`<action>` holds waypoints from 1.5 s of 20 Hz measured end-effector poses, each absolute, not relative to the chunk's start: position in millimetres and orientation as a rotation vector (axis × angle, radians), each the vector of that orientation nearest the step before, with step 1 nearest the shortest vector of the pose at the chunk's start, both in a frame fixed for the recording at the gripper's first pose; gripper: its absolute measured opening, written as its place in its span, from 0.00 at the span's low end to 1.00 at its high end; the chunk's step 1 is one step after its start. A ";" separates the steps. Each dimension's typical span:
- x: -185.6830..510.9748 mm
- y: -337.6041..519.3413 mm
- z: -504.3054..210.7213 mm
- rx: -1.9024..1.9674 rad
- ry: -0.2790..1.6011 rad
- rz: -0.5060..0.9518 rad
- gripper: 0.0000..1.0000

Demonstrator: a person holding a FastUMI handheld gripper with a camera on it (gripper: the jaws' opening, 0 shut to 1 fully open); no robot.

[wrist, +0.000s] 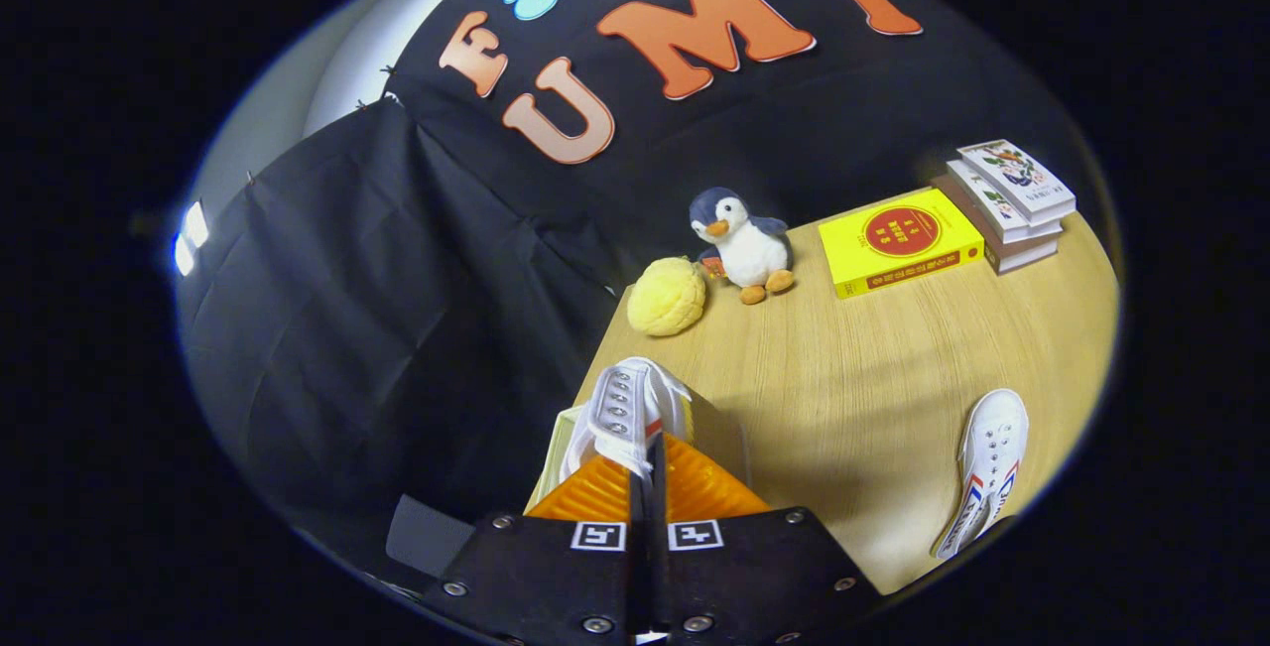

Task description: Open the storage box then place both shoes into the box .Put the left shoe in first, then the right shoe, with the right side of both shoes facing outward in a uniform manner.

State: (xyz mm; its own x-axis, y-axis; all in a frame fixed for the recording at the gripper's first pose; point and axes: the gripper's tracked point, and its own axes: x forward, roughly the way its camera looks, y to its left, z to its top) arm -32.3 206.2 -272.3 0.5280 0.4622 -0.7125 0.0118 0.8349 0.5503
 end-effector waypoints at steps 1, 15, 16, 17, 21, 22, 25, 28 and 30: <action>-30.5 219.0 -271.8 0.523 0.990 0.307 0.01; -56.4 340.9 -387.0 0.506 1.277 0.140 0.02; -58.3 346.6 -392.0 0.518 1.297 0.136 0.03; -63.5 352.7 -395.4 0.536 1.323 0.150 0.03; -69.6 367.9 -370.6 0.693 1.322 0.277 0.21; -65.8 361.9 -358.5 0.699 1.291 0.301 0.34; -66.9 311.4 -317.2 0.610 1.191 0.337 0.57; -69.6 235.0 -299.1 0.489 1.093 0.299 0.80; -77.8 174.3 -305.9 0.398 1.068 0.226 0.88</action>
